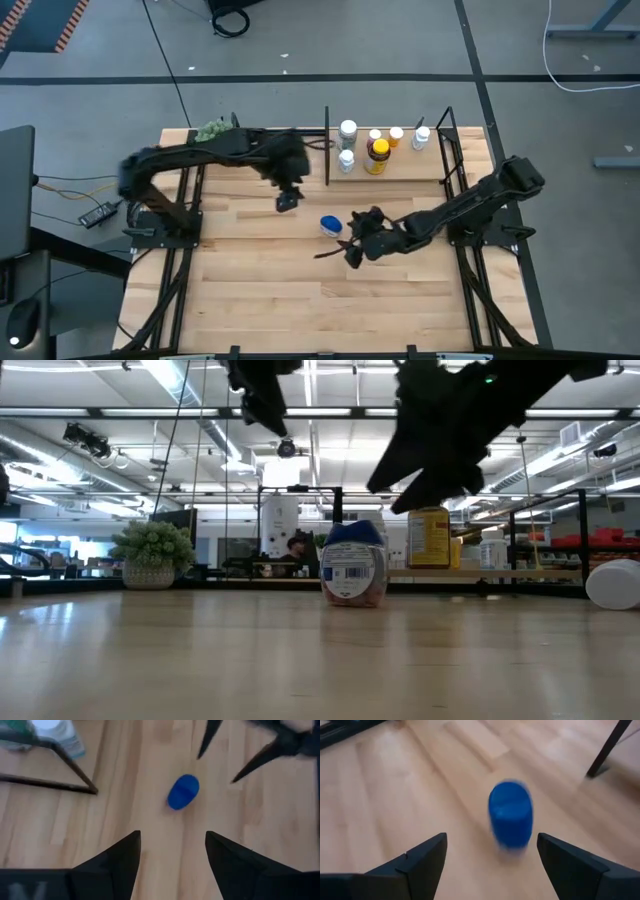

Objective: Pick and place medicine bottles onto shelf by color
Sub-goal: Put the blue pill bottle on the shelf

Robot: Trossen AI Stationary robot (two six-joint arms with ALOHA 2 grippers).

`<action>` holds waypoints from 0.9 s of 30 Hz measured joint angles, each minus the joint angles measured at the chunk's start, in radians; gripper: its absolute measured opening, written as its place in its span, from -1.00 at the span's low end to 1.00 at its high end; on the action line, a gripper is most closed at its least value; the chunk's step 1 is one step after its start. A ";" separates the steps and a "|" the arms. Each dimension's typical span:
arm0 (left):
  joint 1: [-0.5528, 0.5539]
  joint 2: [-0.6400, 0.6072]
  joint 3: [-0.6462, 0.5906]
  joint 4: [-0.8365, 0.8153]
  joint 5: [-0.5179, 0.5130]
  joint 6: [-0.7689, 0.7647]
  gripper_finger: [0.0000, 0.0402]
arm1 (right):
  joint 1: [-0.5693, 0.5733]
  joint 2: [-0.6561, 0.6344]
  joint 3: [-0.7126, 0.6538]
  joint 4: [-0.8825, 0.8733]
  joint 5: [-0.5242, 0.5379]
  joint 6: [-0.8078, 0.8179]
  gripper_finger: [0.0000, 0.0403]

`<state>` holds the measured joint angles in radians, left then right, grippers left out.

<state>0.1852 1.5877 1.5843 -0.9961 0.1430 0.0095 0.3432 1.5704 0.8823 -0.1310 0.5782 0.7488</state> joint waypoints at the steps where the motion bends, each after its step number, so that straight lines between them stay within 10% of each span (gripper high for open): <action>1: 0.000 -0.037 -0.037 0.026 0.000 -0.020 0.14 | -0.011 0.016 0.015 0.000 0.016 -0.013 0.57; 10: -0.001 -0.248 -0.217 0.062 -0.035 -0.130 0.11 | -0.102 0.151 0.112 0.002 0.000 -0.108 0.57; 27: -0.001 -0.276 -0.238 0.043 -0.046 -0.134 0.03 | -0.159 0.185 0.109 0.006 -0.103 -0.095 0.36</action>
<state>0.1841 1.3117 1.3464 -0.9531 0.0975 -0.1249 0.1841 1.7557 0.9913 -0.1246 0.4749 0.6534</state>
